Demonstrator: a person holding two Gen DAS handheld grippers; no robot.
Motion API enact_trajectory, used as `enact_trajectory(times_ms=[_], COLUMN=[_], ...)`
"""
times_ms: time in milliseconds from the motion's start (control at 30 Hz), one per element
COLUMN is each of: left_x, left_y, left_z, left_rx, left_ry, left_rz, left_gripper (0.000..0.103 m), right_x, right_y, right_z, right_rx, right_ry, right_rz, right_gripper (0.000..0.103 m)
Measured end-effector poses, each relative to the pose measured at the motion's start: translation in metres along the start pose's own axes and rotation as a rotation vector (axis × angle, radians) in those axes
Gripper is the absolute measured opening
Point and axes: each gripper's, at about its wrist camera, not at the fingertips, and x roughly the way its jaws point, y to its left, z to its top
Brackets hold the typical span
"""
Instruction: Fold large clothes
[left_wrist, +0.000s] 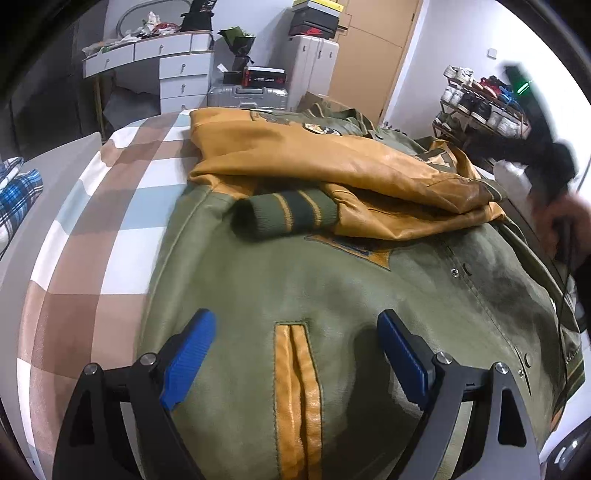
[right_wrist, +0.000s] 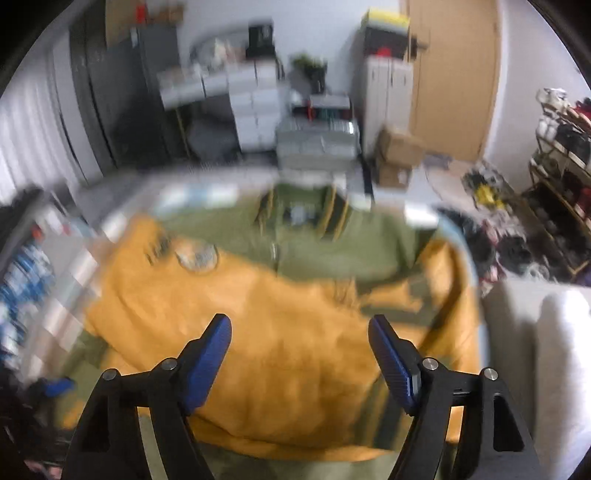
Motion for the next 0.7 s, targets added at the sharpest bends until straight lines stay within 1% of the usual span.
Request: enact_trajectory(times_ms=[33,67,100,167,200,233,267,300,333,367,400,433,467,500,533,567,600,633,667,700], left_x=[0.000,0.000,0.001,0.003,0.003,0.003,0.002,0.000,-0.004,-0.009,-0.018,-0.028,-0.035,-0.041,-0.043,-0.042,-0.038,-0.029,-0.019,-0.003], left_y=[0.001,0.001,0.000,-0.002,-0.003,-0.004,-0.005,-0.008,-0.011,-0.014,-0.018,-0.021,-0.024,-0.028,-0.031,-0.033,-0.033,-0.031,-0.029,-0.026], left_z=[0.000,0.000,0.000,0.000,0.001,0.001,0.001,0.002,0.005,0.011,0.021,0.035,0.048,0.064,0.087,0.103,0.120,0.143,0.158,0.174], left_rx=[-0.003,-0.003,0.000,0.011,0.016,0.021,0.026,0.038,0.052,0.065,0.080,0.091,0.103,0.114,0.119,0.119,0.118,0.110,0.098,0.088], left_ry=[-0.001,0.000,0.005,0.011,0.013,0.012,0.010,0.005,0.003,0.001,-0.021,-0.059,-0.089,-0.116,-0.136,-0.147,-0.157,-0.160,-0.150,-0.118], left_rz=[0.000,0.001,0.006,0.017,0.022,0.022,0.027,0.043,0.046,0.031,0.003,-0.010,-0.006,0.005,0.033,0.045,0.047,0.055,0.058,0.041], left_gripper=[0.086,0.086,0.086,0.086,0.086,0.086,0.086,0.086,0.086,0.086,0.086,0.086,0.086,0.086,0.086,0.086,0.086,0.086,0.086,0.086], right_x=[0.015,0.041,0.062,0.059,0.059,0.053,0.044,0.031,0.023,0.007,-0.007,-0.015,-0.024,-0.033,-0.038,-0.038,-0.033,-0.034,-0.030,-0.030], right_y=[0.003,0.008,0.011,0.008,0.006,0.000,-0.004,-0.011,-0.015,-0.024,-0.033,-0.035,-0.043,-0.052,-0.052,-0.059,-0.061,-0.060,-0.060,-0.055], right_z=[-0.007,-0.016,-0.025,-0.029,-0.030,-0.030,-0.032,-0.035,-0.038,-0.044,-0.052,-0.057,-0.065,-0.076,-0.082,-0.092,-0.093,-0.088,-0.084,-0.083], right_rx=[-0.002,-0.004,-0.013,-0.009,-0.002,0.018,0.038,0.064,0.080,0.113,0.143,0.156,0.176,0.209,0.234,0.278,0.315,0.321,0.314,0.303], right_ry=[0.043,0.124,0.185,0.118,0.134,0.114,0.076,0.023,-0.008,-0.076,-0.148,-0.190,-0.260,-0.345,-0.395,-0.459,-0.448,-0.415,-0.394,-0.393], right_rz=[-0.010,-0.023,-0.056,-0.054,-0.034,-0.007,0.027,0.070,0.089,0.128,0.178,0.205,0.244,0.298,0.332,0.357,0.348,0.347,0.362,0.363], right_gripper=[0.066,0.059,0.060,0.060,0.060,0.060,0.060,0.063,0.063,0.068,0.076,0.079,0.083,0.088,0.093,0.103,0.103,0.103,0.103,0.103])
